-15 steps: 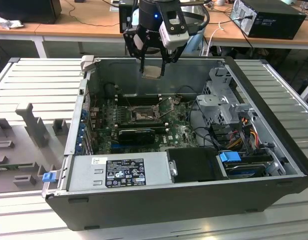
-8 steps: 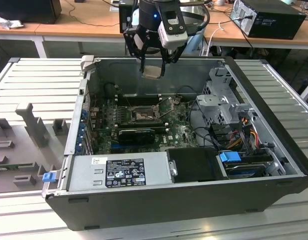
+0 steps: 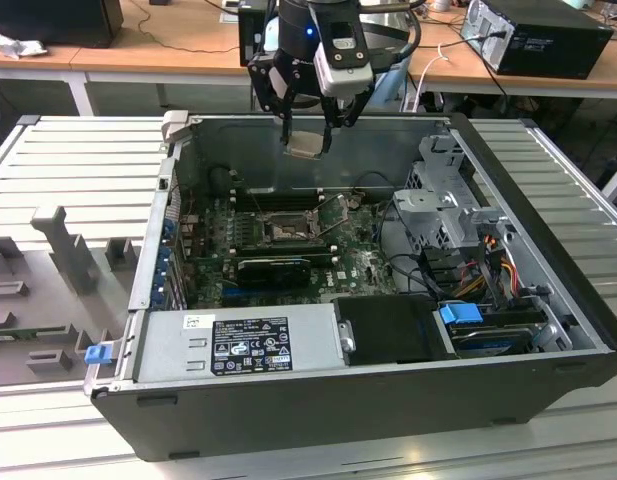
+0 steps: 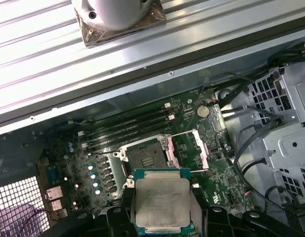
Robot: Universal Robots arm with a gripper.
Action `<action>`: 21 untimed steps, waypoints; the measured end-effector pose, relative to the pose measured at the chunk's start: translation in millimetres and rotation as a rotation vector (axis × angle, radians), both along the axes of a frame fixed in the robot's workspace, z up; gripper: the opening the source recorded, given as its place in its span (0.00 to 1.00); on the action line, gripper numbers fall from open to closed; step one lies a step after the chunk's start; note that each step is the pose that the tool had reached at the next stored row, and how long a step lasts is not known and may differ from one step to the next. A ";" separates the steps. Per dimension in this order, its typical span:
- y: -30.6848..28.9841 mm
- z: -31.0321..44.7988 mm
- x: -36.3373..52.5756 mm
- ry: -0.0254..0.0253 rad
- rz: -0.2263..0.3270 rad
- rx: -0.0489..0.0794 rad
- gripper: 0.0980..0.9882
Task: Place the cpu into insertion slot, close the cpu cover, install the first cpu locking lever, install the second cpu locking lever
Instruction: 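Place the cpu into insertion slot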
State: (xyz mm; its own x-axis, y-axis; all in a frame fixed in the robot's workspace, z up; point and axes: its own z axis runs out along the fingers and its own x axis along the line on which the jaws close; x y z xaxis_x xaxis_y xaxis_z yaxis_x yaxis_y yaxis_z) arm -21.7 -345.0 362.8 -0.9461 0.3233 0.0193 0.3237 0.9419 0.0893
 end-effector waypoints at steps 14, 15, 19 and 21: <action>0.0 0.0 0.0 0.0000 -0.078 0.000 0.49; 0.0 0.0 0.0 0.0000 -0.083 0.000 0.49; 0.0 0.0 0.0 0.0000 -0.109 0.000 0.49; 0.0 0.0 0.0 0.0000 -0.125 0.000 0.49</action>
State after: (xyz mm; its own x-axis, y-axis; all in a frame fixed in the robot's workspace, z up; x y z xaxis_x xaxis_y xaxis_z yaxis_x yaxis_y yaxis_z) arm -21.7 -345.0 362.8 -0.8984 0.4388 0.0193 0.4387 0.8942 0.0893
